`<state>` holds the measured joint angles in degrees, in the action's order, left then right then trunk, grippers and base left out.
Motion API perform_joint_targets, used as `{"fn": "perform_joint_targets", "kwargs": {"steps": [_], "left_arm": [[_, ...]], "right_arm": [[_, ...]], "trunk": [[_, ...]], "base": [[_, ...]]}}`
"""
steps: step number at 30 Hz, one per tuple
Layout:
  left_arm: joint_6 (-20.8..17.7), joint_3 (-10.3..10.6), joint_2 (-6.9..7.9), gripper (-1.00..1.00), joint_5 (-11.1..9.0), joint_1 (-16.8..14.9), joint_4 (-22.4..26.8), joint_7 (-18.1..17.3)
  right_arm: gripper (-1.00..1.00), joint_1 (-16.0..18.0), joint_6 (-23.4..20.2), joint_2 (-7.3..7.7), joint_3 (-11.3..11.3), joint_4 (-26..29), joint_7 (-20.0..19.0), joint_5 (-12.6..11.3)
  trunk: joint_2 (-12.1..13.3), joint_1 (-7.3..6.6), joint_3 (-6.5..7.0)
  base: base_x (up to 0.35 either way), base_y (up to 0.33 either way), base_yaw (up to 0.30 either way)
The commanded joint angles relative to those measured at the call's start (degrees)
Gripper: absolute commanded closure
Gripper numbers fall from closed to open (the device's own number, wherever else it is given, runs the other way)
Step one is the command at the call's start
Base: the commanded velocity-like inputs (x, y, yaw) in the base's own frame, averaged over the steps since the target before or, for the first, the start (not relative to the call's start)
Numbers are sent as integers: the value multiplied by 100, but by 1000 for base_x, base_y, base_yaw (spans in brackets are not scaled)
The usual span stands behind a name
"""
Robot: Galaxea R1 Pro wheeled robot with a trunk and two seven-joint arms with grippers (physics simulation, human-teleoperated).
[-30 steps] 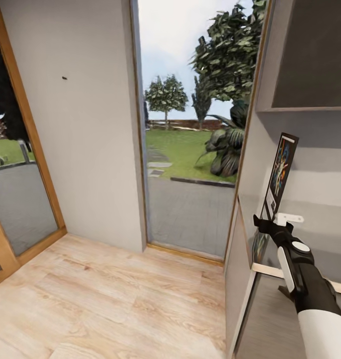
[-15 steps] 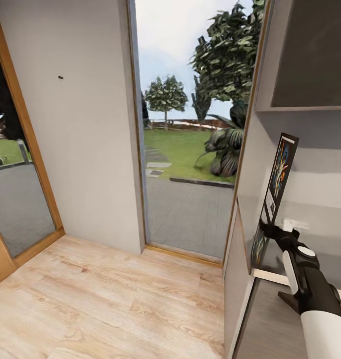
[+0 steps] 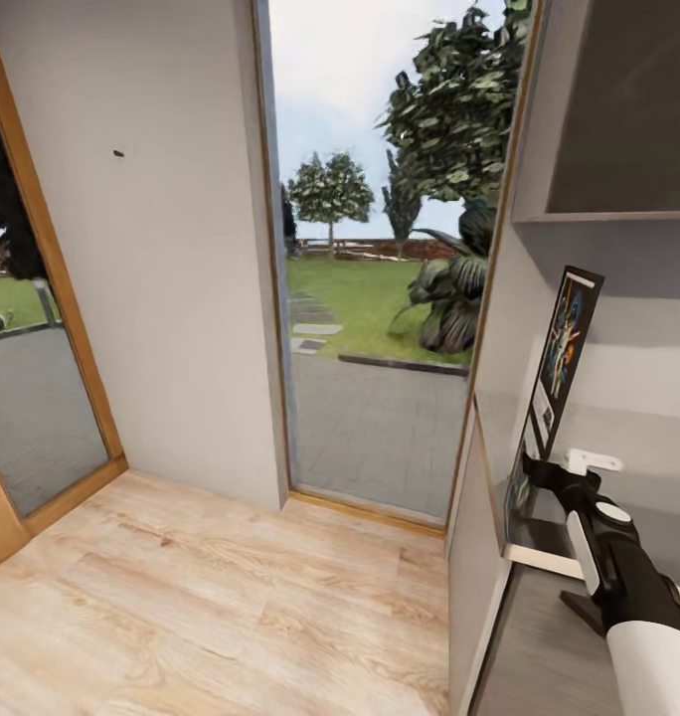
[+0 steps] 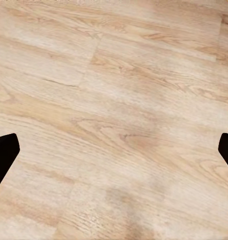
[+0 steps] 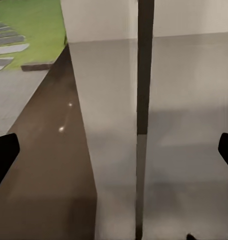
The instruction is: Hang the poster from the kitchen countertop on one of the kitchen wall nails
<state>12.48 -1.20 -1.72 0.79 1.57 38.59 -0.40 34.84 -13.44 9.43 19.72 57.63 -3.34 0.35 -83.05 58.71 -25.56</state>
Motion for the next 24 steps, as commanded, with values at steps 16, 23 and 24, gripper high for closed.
{"fn": "perform_joint_targets", "kwargs": {"steps": [16,23,24], "left_arm": [[9,-12,-4,-100,6,1,5,-4],[15,-12,-4,-100,9,1,6,-4],[15,-12,-4,-100,9,1,7,-4]], "right_arm": [[-100,21,-17,19,14,7,-35,-9],[-100,22,-13,23,17,40,-35,-12],[-100,22,-12,23,18,41,-35,-13]], "trunk": [[-3,1,-5],[-3,1,-5],[-3,1,-5]], "base": [[65,0,0],[6,0,0],[1,0,0]]}}
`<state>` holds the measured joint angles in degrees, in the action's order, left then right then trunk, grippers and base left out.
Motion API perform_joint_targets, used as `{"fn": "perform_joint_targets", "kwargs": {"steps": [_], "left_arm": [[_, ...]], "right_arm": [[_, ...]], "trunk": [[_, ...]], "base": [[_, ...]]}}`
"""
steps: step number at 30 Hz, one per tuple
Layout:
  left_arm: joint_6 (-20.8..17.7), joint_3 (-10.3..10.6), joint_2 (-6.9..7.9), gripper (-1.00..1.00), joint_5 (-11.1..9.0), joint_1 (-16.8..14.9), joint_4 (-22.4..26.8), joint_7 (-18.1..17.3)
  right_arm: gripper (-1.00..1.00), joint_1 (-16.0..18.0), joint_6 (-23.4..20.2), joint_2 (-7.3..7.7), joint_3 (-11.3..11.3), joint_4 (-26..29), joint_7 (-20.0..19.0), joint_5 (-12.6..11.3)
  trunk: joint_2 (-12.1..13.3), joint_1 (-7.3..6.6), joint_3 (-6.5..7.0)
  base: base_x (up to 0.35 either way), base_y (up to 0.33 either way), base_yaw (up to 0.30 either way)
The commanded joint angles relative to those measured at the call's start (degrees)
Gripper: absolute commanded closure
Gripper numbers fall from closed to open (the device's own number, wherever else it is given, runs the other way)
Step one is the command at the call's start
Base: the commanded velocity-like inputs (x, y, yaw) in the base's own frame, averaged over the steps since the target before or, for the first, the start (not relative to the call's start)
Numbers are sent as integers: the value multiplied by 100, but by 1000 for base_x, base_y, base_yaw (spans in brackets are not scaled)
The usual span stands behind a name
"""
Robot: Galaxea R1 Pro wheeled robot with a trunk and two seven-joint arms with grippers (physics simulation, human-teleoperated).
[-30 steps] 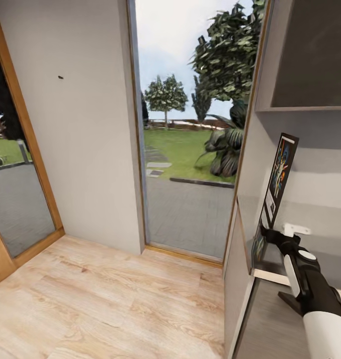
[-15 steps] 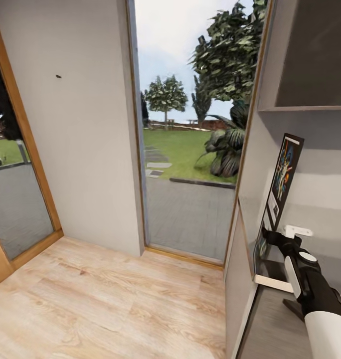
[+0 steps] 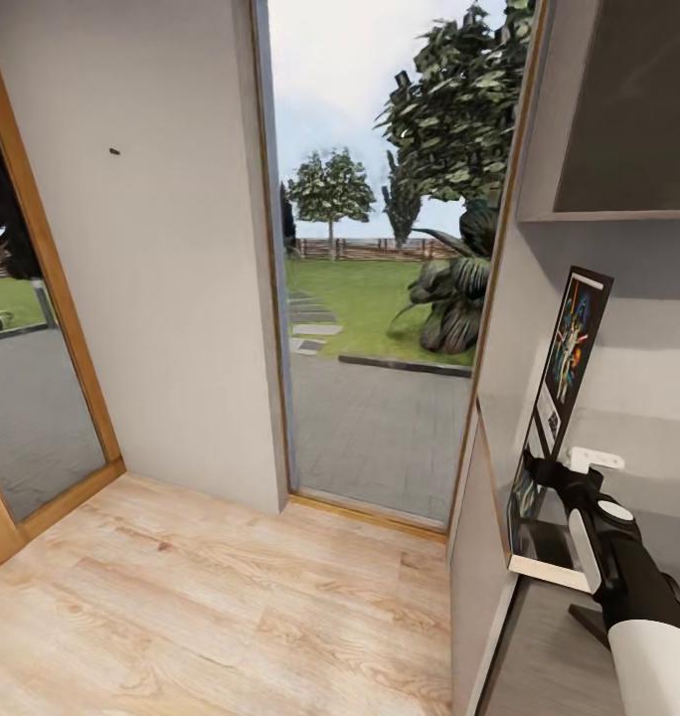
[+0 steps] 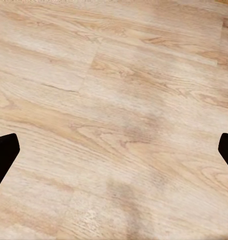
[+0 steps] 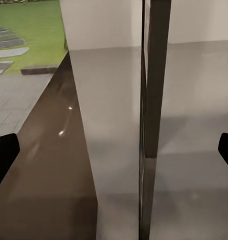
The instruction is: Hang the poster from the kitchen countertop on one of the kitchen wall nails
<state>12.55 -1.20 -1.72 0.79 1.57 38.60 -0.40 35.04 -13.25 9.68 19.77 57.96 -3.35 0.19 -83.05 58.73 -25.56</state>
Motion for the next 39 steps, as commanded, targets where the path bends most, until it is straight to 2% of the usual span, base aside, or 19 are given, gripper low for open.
{"fn": "perform_joint_targets", "kwargs": {"steps": [1,39], "left_arm": [[8,-12,-4,-100,9,1,5,-4],[11,-12,-4,-100,9,1,12,-4]], "right_arm": [[-100,3,-30,-2,15,10,-34,1],[-100,3,-20,-2,14,-12,-34,7]], "trunk": [[-3,0,-5],[-3,0,-5]], "base": [[0,0,0],[41,-36,0]]}}
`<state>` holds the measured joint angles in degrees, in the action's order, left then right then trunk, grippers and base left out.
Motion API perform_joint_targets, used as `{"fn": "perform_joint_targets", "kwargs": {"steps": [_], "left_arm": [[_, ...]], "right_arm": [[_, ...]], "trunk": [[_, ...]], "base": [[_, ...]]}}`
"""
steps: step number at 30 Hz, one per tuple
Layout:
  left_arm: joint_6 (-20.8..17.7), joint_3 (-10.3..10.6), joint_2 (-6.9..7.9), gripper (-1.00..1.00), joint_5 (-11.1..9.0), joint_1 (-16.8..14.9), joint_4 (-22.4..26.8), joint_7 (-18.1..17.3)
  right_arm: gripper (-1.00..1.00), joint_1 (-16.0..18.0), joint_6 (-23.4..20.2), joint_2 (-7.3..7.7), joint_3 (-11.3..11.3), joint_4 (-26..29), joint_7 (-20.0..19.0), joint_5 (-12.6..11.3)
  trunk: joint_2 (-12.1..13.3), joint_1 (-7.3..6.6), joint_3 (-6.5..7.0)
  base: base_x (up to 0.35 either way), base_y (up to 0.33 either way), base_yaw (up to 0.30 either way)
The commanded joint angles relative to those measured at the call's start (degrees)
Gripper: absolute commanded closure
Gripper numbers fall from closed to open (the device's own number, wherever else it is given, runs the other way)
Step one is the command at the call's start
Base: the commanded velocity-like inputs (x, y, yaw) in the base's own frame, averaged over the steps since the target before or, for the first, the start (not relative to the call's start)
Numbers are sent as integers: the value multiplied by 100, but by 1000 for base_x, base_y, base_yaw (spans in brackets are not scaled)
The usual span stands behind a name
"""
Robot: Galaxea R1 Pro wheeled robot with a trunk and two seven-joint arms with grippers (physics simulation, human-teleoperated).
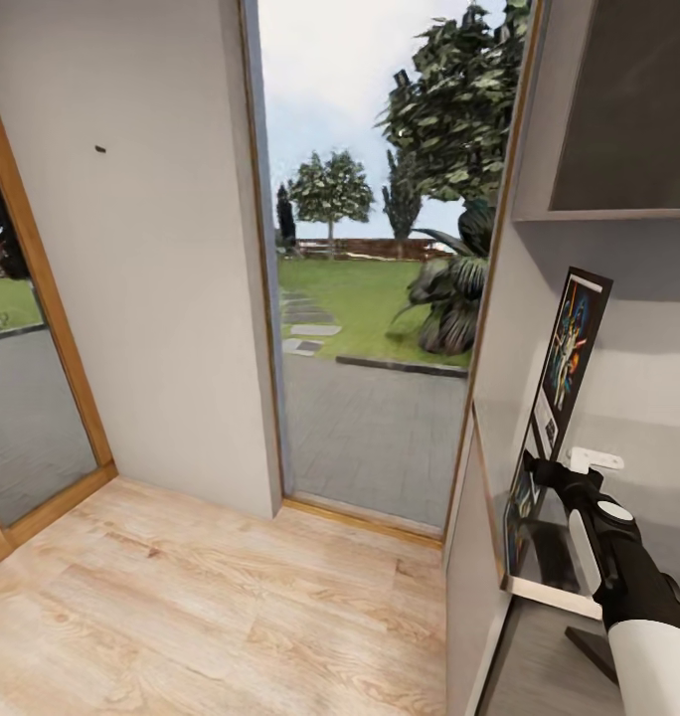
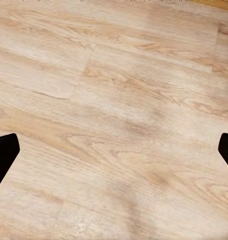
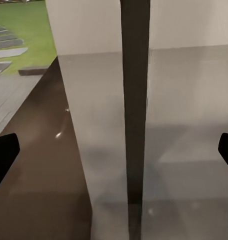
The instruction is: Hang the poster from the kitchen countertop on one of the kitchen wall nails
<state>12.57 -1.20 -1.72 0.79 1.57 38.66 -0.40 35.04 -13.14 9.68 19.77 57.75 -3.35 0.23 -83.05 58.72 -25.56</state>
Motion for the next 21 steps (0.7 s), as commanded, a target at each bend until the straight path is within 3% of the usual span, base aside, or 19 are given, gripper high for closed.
{"fn": "perform_joint_targets", "kwargs": {"steps": [1,21], "left_arm": [[8,-12,-4,-100,9,1,7,-4],[8,-13,-4,-100,9,1,7,-4]], "right_arm": [[-100,3,-31,-2,14,8,-35,3],[-100,2,-31,-2,12,8,-35,3]], "trunk": [[-3,1,-5],[-3,1,-5]], "base": [[83,-70,0],[29,-12,0]]}}
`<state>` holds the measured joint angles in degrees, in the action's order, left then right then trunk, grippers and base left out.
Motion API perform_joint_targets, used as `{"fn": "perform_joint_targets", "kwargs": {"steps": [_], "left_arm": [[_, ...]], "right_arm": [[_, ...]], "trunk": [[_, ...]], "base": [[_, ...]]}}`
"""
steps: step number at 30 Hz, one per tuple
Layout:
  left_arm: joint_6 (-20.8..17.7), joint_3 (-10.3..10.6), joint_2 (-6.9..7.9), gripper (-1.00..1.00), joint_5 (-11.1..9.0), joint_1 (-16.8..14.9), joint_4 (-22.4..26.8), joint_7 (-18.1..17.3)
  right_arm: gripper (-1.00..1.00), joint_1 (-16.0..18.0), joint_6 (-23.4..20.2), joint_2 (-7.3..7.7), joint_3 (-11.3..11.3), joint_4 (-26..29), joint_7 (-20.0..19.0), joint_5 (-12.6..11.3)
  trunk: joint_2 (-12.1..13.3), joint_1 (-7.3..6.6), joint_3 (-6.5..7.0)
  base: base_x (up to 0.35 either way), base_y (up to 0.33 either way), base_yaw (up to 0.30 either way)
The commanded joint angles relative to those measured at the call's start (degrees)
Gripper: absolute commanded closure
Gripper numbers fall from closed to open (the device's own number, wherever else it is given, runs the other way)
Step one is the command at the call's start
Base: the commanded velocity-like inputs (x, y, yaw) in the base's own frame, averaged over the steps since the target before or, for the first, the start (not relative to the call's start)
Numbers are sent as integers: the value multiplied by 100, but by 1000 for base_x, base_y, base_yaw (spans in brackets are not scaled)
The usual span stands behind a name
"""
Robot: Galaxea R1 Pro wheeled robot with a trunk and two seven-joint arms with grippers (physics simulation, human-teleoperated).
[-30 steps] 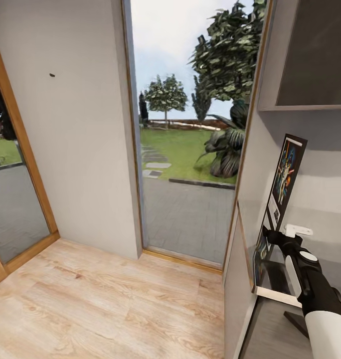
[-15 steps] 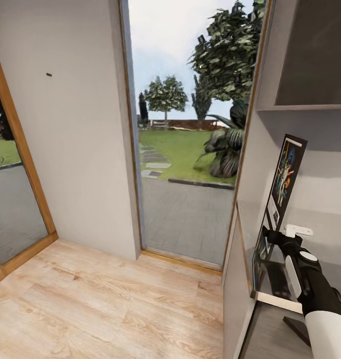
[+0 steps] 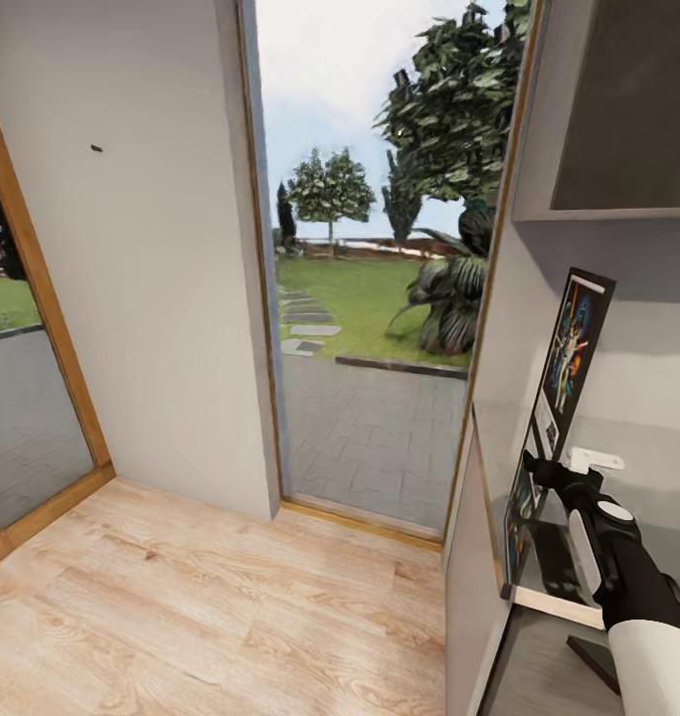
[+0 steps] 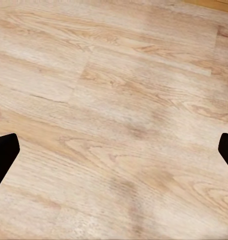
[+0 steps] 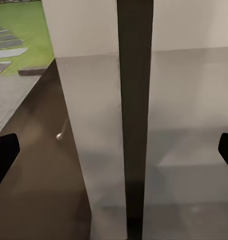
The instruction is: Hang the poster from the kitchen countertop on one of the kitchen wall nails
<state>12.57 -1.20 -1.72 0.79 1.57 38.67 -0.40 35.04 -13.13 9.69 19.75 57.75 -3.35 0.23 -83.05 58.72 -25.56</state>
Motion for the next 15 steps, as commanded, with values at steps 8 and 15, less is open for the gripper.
{"fn": "perform_joint_targets", "kwargs": {"steps": [8,15], "left_arm": [[9,-18,-4,-100,9,1,2,-4],[9,-20,0,-100,9,1,0,-4]], "right_arm": [[-100,2,-31,-2,15,9,-35,2],[-100,1,-31,-2,18,9,-35,3]], "trunk": [[-3,1,-5],[-3,1,-5]], "base": [[32,0,0],[5,0,0]]}}
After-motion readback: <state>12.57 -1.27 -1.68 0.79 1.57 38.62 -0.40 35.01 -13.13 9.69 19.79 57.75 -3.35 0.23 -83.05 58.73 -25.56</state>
